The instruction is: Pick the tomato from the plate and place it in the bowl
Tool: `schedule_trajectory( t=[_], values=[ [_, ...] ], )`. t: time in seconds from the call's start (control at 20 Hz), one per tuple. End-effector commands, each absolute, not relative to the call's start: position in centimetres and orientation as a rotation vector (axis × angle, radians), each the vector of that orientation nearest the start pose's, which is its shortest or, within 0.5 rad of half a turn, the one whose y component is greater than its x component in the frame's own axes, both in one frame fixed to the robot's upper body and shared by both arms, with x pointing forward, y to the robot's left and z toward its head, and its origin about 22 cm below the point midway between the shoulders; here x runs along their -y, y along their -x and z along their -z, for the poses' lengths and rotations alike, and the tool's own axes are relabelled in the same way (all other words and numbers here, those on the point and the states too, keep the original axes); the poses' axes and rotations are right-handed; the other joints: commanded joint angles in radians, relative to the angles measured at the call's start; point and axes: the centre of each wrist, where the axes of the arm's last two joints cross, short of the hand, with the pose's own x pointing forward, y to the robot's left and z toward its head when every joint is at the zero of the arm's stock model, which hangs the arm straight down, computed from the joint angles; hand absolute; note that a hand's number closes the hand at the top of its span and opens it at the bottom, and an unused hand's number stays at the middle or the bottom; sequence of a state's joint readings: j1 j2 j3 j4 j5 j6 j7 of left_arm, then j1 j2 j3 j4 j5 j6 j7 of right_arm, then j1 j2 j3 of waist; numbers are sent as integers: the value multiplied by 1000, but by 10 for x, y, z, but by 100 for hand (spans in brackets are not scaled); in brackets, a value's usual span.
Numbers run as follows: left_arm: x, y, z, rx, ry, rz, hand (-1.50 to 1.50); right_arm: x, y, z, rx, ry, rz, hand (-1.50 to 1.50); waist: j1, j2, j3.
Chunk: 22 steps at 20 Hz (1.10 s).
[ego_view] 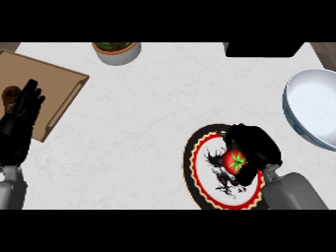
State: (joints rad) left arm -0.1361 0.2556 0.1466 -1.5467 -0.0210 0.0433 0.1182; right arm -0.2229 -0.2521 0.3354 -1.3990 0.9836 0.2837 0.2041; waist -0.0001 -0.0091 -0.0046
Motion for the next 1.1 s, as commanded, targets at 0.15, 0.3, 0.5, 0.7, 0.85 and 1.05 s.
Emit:
schedule_trajectory(
  t=[0.15,0.3,0.5,0.7,0.85,1.05],
  values=[
    [-306,-280,-51,1569,-320,65,0,211,-252,-69,1221,822,-1321,150,-11,6,4],
    [-329,-270,-57,1571,-358,67,0,208,-251,-104,1338,965,-1200,150,-12,3,3],
    [-315,-266,-56,1556,-341,52,0,215,-236,-154,1520,1125,-970,150,-23,-2,4],
    [-306,-263,-45,1564,-344,66,0,240,-215,-192,1582,1120,-811,150,-17,4,4],
    [-321,-261,-53,1562,-331,61,0,266,-207,-209,1568,1162,-749,150,-8,6,5],
    [-311,-263,-52,1566,-352,78,0,290,-230,-231,1544,1148,-682,150,1,8,4]
  ],
)
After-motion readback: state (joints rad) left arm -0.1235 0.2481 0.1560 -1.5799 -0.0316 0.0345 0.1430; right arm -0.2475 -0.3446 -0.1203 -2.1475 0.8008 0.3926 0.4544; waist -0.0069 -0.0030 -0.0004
